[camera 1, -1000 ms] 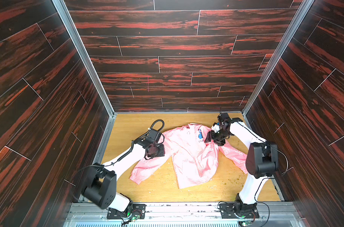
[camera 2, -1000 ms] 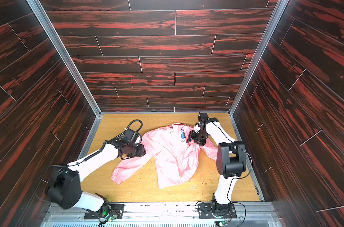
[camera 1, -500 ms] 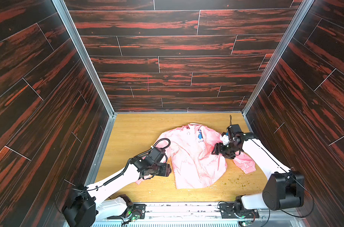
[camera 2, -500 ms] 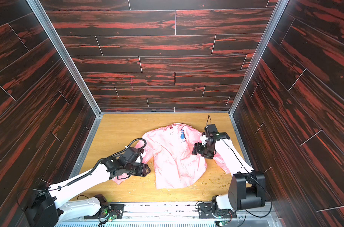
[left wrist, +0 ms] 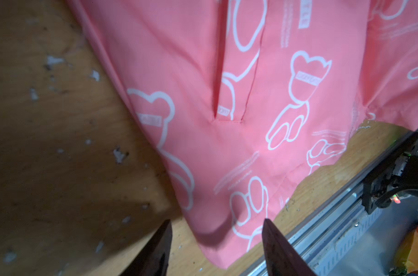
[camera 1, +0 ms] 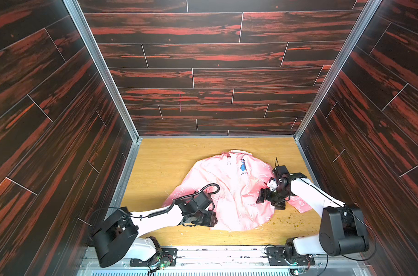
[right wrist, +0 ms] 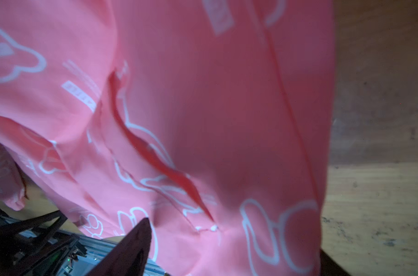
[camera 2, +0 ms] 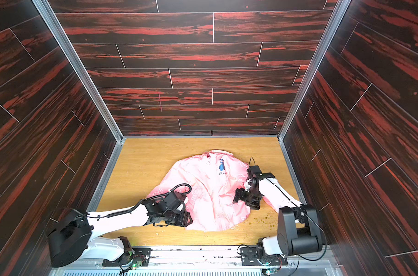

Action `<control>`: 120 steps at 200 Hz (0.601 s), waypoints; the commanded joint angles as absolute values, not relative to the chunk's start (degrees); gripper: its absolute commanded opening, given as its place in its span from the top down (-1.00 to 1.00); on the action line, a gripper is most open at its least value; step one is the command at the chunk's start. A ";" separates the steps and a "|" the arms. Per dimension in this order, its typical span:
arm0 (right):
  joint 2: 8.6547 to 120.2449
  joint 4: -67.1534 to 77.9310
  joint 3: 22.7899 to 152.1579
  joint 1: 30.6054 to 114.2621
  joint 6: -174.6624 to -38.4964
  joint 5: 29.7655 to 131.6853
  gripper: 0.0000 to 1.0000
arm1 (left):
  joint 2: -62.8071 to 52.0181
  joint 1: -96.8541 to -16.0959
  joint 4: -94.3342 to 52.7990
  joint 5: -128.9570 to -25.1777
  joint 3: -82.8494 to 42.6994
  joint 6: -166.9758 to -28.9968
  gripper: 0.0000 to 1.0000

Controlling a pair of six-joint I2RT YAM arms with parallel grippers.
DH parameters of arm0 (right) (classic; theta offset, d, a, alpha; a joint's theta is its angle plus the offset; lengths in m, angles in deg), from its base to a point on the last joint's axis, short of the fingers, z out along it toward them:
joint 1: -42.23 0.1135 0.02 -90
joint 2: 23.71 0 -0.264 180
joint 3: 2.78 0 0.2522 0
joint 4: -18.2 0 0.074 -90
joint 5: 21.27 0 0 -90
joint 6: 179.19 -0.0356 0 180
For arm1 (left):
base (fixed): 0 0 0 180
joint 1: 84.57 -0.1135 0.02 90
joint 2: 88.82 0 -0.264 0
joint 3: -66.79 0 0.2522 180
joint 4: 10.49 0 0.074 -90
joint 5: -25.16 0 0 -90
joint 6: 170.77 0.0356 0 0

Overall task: Unzip the jacket
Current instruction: Flatten out the jacket at the center of the board.

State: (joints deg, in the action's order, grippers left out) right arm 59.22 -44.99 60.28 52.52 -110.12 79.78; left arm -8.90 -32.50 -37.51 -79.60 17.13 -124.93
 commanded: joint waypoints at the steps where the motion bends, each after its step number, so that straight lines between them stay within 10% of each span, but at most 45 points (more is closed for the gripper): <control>1: 60.69 -43.19 60.37 53.81 -111.97 84.26 -0.12 | -6.20 -32.02 -31.64 -79.90 15.27 -128.29 -0.20; 35: 57.36 -44.16 63.17 55.94 -114.59 83.79 1.00 | -1.90 -32.02 -26.35 -78.48 13.42 -130.27 0.18; 79: 51.26 -45.69 65.89 55.79 -117.57 85.36 1.00 | -7.05 -32.14 -30.80 -72.00 11.74 -130.22 0.99; 120: 53.17 -39.87 67.05 55.83 -121.09 109.68 1.00 | -17.61 -35.38 -49.51 -63.82 6.88 -125.59 1.00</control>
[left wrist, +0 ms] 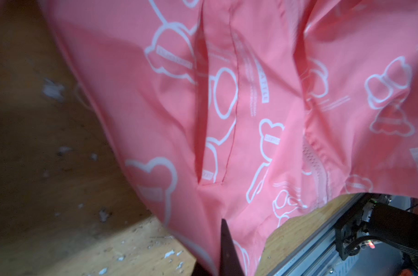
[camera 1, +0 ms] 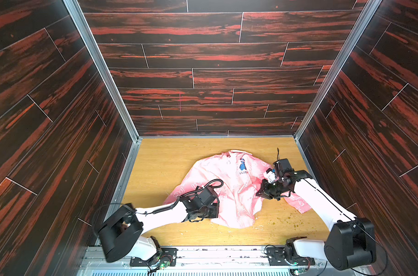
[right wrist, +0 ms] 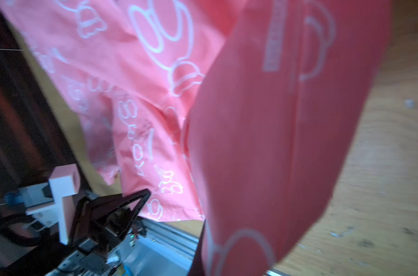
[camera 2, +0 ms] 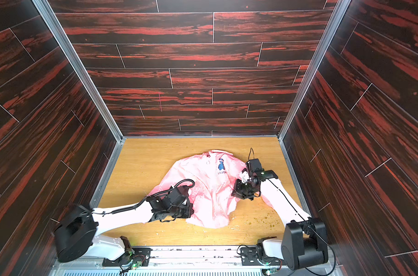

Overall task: Unzip the jacket
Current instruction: Flatten out the jacket at the center of the board.

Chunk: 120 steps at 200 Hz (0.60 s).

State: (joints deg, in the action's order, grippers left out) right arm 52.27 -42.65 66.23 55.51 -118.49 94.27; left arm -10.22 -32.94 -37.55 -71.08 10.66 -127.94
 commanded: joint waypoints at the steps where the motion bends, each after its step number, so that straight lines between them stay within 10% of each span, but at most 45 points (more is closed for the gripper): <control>1: 53.09 -39.82 67.05 55.89 -121.14 109.73 1.00 | -17.93 -35.54 -50.06 -63.71 6.80 -125.42 1.00; 93: 40.18 -66.04 71.43 59.02 -125.00 86.67 1.00 | -42.04 -40.98 -76.21 -55.55 0.80 -120.07 1.00; 120: 40.62 -66.89 71.63 59.02 -126.74 81.27 0.50 | -36.88 -41.20 -80.47 -55.97 -3.33 -118.50 1.00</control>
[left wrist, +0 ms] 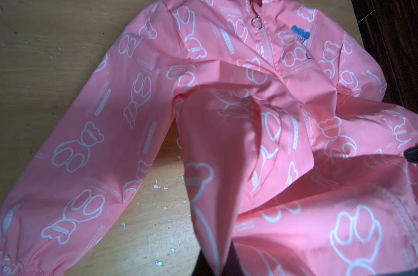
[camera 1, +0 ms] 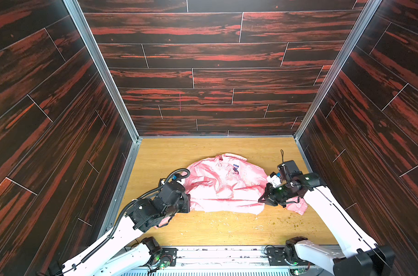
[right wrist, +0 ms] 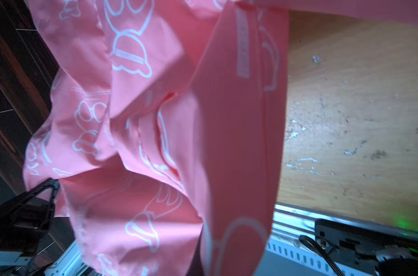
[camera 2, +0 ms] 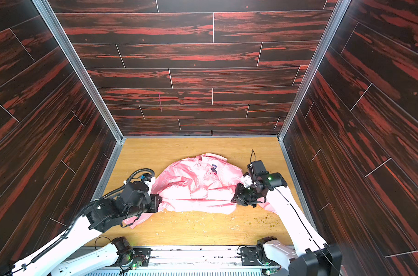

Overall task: Unzip the jacket
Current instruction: Flatten out the jacket at the center of the board.

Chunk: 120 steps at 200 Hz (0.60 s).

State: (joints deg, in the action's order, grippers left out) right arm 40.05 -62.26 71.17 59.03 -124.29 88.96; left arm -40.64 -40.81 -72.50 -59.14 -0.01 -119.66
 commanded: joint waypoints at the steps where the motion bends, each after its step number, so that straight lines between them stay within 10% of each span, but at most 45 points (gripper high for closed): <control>1: 40.84 -66.69 71.54 59.02 -126.78 81.15 0.49 | -36.53 -41.22 -80.48 -55.88 -3.41 -118.49 1.00; 33: 51.07 -52.37 66.46 58.93 -128.50 82.67 0.05 | -23.68 -44.93 -75.94 -61.72 -0.34 -118.53 0.76; 83: 47.36 -44.50 64.11 60.42 -129.09 78.30 -0.10 | -24.96 -49.36 -79.23 -58.81 -0.30 -119.45 -0.38; 97: 49.36 -46.19 71.68 60.02 -124.39 75.85 -0.25 | -28.50 -50.61 -78.75 -54.12 -2.79 -117.20 -0.98; 120: 62.73 -51.98 91.11 58.81 -115.28 73.73 -0.44 | -27.25 -53.84 -78.29 -53.08 -10.83 -111.46 -1.00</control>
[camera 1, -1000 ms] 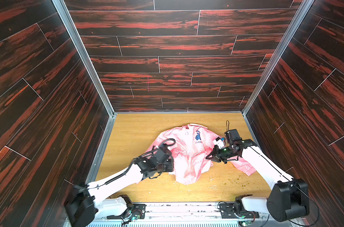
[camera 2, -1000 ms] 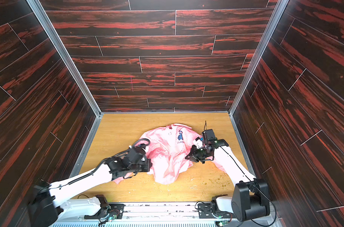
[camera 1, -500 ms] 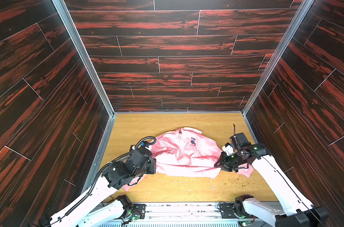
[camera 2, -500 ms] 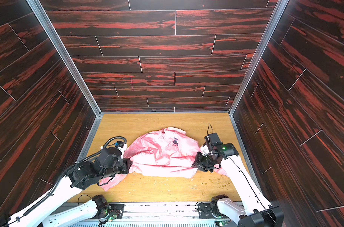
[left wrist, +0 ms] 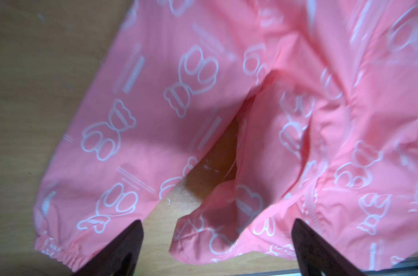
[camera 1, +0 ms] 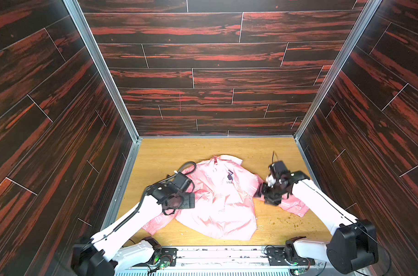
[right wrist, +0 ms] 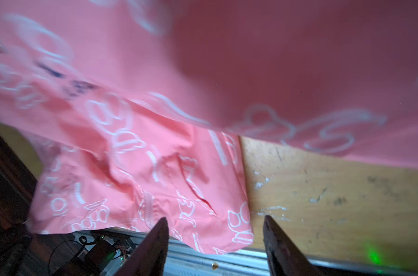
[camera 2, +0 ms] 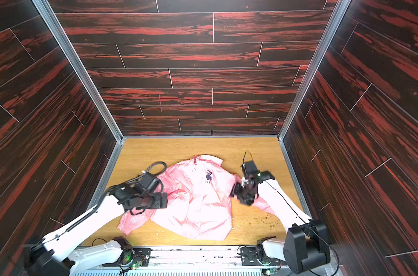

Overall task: Unzip the jacket
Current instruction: Flatten out the jacket at the center of the board.

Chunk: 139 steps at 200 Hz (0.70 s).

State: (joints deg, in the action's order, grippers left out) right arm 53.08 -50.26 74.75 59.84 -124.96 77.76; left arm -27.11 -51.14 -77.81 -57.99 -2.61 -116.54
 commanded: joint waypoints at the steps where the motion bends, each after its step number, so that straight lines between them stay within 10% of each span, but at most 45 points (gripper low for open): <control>1: 63.45 -52.11 92.22 58.74 -114.94 73.73 -0.45 | -26.97 -54.00 -78.25 -53.11 -11.24 -111.23 -1.00; 45: 99.05 -60.58 136.89 54.01 -108.17 83.42 -0.86 | -9.34 -60.69 -74.35 -61.17 -26.14 -103.86 -1.00; 82: 127.99 -76.48 180.75 55.12 -106.05 87.83 -0.65 | 6.53 -63.08 -72.49 -68.37 -35.13 -102.83 -0.77; 139: 119.27 -68.20 150.15 66.29 -101.97 73.57 0.48 | 21.96 -66.09 -69.92 -78.78 -41.01 -105.82 0.21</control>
State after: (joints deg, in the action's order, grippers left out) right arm 127.02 -69.21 164.06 59.73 -103.48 80.87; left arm 19.90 -64.56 -70.62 -72.24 -38.69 -104.43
